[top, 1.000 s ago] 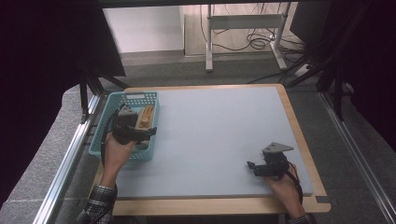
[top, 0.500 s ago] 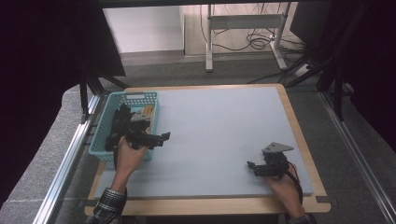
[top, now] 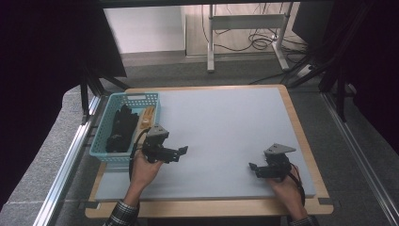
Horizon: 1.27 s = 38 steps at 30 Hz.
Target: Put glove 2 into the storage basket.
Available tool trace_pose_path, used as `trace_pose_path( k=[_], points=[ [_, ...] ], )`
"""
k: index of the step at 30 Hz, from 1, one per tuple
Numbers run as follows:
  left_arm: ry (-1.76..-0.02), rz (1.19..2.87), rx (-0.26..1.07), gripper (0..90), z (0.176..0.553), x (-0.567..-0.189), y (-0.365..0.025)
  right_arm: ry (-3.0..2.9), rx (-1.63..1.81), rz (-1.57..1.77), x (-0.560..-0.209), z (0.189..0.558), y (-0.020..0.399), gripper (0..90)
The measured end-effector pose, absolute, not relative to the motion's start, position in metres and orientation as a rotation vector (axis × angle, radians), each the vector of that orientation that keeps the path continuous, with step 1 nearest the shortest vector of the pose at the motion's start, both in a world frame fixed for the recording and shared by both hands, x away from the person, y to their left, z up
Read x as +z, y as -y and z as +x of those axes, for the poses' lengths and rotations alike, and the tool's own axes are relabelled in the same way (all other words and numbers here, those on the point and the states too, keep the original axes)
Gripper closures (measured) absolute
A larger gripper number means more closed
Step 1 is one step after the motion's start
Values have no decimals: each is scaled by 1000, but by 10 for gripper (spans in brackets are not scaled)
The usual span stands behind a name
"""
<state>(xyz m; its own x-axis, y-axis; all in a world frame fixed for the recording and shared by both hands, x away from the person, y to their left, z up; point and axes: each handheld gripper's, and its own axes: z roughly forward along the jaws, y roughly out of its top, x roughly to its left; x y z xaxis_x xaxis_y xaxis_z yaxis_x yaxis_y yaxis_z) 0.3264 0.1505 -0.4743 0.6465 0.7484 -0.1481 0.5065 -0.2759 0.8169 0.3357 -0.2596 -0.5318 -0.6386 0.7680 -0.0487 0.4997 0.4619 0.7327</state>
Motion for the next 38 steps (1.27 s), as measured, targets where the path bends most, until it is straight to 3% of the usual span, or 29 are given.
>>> trace_pose_path(
  k=[16, 24, 38],
  points=[
    [-877, 2097, 358, 13, 302, -519, -101, -2343, 992, 1068, -532, 336, 260, 174],
    [-915, 2184, 368, 11, 301, -545, -97, -2343, 991, 1069, -532, 336, 260, 174],
    [-952, 2207, 334, 11, 304, -547, -96, -2342, 990, 1067, -532, 336, 260, 174]
  ],
)
